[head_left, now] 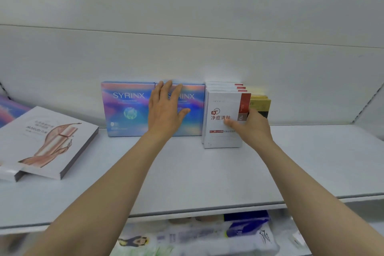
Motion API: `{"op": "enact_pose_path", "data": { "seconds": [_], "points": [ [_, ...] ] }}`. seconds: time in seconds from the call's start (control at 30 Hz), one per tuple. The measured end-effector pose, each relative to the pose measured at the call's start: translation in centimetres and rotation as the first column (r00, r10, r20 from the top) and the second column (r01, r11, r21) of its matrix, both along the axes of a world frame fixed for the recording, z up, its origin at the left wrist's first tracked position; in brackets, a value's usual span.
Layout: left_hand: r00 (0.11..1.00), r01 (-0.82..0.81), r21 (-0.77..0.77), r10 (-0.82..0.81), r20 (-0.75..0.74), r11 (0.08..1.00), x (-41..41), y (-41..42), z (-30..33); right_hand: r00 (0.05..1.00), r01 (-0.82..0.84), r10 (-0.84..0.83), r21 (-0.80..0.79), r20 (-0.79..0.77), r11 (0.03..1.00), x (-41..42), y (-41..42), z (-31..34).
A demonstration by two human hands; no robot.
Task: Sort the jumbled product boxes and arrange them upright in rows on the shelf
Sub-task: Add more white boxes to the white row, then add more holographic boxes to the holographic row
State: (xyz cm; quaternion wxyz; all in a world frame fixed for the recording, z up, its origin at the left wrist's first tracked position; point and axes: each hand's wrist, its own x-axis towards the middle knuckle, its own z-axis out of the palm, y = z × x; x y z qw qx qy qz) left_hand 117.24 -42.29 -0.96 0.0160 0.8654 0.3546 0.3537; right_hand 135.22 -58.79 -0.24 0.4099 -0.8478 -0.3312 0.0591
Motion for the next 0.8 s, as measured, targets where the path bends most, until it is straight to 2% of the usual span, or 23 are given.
{"op": "enact_pose_path", "data": {
  "seconds": [0.1, 0.27, 0.4, 0.5, 0.6, 0.8],
  "points": [
    [1.0, 0.019, -0.116, -0.018, 0.015, 0.993, -0.7, -1.5, 1.5, 1.0, -0.024, 0.024, -0.063, 0.003, 0.998, -0.2, -1.0, 1.4],
    [0.991, 0.093, -0.315, -0.056, 0.124, 0.945, -5.0, -5.9, 4.1, 0.976, -0.001, 0.018, -0.08, 0.215, 0.997, -1.8, -4.6, 5.2],
    [0.984, 0.077, -0.385, -0.007, 0.18, 0.92, -11.1, -11.1, 5.2, 0.945, -0.235, 0.233, -0.022, 0.229, 0.972, -5.8, -7.1, 7.8],
    [0.963, 0.041, -0.433, 0.081, 0.258, 0.9, -16.8, -15.6, 5.0, 0.882, -0.443, 0.422, 0.063, 0.212, 0.894, -10.7, -8.5, 7.7],
    [0.933, 0.028, -0.501, 0.157, 0.323, 0.865, -22.3, -19.5, 4.1, 0.785, -0.611, 0.59, 0.08, 0.189, 0.788, -16.4, -9.6, 5.7],
    [0.896, -0.082, -0.533, 0.296, 0.331, 0.842, -33.5, -24.8, 1.1, 0.621, -0.779, 0.768, 0.008, 0.157, 0.627, -27.9, -10.5, 0.9]
  ]
}}
